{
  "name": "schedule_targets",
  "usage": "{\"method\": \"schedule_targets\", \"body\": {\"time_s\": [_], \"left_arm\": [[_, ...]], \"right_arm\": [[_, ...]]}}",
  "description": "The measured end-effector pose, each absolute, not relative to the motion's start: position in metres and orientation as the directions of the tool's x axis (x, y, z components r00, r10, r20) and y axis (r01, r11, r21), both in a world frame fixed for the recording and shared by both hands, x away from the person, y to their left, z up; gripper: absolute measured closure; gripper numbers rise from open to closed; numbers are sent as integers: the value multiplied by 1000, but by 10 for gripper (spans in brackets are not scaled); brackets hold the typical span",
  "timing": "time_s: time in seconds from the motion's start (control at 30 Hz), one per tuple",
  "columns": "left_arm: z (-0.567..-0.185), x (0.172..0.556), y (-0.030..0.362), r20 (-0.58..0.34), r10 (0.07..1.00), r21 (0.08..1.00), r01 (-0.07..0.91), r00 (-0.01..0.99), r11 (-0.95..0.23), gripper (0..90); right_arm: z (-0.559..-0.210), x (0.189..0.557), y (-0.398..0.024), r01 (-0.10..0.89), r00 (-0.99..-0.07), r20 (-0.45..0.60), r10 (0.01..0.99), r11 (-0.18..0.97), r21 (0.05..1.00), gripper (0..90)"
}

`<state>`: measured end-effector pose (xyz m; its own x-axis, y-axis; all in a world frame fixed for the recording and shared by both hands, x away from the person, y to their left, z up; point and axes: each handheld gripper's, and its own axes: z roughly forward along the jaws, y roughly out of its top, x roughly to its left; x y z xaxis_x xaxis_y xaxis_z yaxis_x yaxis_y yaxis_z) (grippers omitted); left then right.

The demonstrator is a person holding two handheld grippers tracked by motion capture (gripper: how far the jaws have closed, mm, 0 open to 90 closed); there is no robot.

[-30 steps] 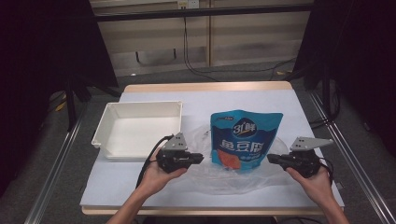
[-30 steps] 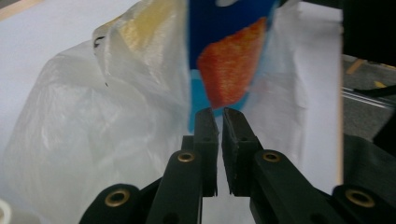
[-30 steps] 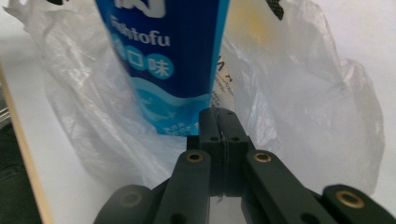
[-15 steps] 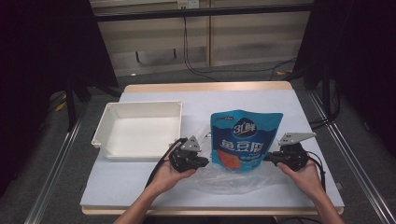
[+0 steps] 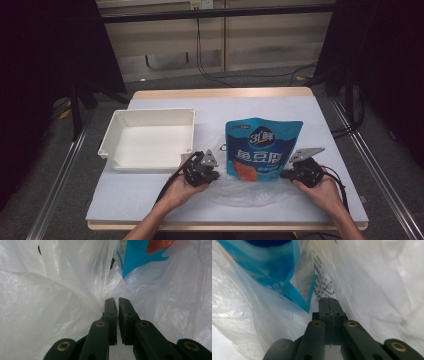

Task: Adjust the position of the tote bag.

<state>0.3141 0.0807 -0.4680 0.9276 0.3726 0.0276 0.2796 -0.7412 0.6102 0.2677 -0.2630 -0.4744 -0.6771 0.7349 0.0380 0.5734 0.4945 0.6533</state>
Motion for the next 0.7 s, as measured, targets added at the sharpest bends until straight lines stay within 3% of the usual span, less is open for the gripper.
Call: {"method": "schedule_targets", "body": {"time_s": [0.7], "left_arm": [[-463, 309, 123, 24, 387, 557, 309, 922, -771, 900]], "right_arm": [[-468, 243, -291, 601, -655, -21, 755, 538, 591, 900]]}}
